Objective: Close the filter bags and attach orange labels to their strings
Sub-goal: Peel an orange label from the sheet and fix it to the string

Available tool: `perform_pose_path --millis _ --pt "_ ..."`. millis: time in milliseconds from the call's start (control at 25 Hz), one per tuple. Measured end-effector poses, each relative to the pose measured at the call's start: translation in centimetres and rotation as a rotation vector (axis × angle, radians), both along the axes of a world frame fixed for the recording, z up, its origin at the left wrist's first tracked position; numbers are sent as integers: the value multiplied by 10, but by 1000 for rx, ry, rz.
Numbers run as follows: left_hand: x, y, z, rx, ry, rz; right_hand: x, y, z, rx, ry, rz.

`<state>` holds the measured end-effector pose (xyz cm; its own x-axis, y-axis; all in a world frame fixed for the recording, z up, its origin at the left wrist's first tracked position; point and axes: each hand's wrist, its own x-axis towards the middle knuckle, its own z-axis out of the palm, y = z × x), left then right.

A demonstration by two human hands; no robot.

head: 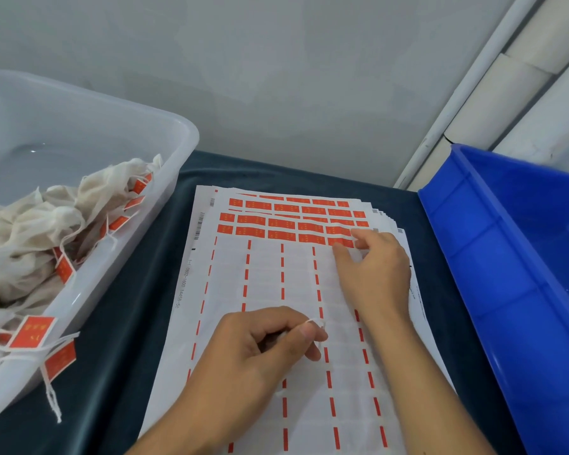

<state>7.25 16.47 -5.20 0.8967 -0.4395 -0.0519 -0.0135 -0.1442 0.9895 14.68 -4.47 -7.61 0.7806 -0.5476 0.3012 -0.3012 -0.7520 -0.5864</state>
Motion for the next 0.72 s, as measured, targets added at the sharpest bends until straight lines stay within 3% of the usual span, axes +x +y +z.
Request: perform_pose_path --millis 240,720 --pt "2 -1 7 29 50 -4 -9 2 -1 -77 64 41" --pt "6 -4 7 124 49 -49 -8 4 5 255 -19 -4"
